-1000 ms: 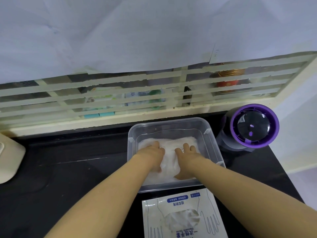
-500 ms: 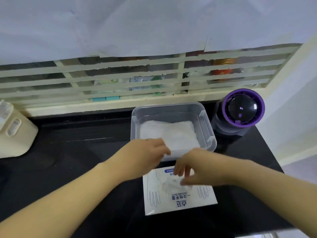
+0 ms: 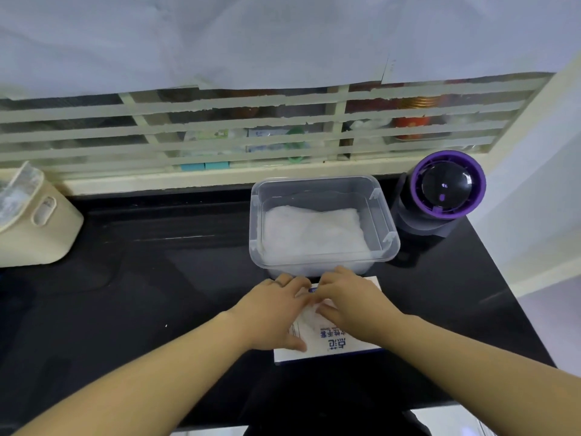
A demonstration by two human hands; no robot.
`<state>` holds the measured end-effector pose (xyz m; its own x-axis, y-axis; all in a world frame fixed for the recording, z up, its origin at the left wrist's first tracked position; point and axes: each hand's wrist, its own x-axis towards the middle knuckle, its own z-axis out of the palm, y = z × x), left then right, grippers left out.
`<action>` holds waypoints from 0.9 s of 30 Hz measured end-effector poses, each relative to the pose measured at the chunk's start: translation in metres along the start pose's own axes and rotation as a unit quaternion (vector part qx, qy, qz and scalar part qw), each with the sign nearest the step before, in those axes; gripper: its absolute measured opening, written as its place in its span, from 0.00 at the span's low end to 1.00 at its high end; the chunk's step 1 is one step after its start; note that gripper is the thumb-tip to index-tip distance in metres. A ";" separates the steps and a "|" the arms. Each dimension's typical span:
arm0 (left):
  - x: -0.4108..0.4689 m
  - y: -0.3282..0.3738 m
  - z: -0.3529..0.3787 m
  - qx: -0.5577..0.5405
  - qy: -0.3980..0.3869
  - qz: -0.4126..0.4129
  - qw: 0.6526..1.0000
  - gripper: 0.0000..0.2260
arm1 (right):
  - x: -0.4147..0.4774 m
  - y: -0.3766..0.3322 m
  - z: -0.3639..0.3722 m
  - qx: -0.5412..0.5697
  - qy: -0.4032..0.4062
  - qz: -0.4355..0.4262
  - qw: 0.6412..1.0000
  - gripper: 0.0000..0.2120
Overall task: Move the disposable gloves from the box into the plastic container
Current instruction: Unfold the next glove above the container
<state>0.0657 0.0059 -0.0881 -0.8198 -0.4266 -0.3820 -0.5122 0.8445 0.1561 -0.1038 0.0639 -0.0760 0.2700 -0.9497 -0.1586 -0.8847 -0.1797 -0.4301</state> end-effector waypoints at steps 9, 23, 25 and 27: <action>-0.010 0.007 -0.017 -0.048 -0.038 -0.041 0.997 0.30 | -0.004 -0.012 -0.088 0.260 0.183 0.078 0.945 0.07; -0.017 0.010 -0.098 -0.784 0.119 -0.125 0.597 0.16 | -0.005 0.008 -0.083 0.751 -0.036 0.280 0.597 0.13; -0.015 0.010 -0.103 -0.818 0.141 -0.120 0.545 0.17 | -0.004 0.011 -0.071 0.759 -0.023 0.296 0.579 0.16; -0.015 0.007 -0.110 -0.840 0.150 -0.118 0.509 0.18 | -0.005 0.016 -0.065 0.775 0.002 0.305 0.553 0.22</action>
<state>0.0463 -0.0170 0.0189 -0.5579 -0.6942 -0.4547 0.1036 -0.6019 0.7919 -0.1439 0.0494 -0.0246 0.0975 -0.7138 -0.6936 0.5797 0.6072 -0.5434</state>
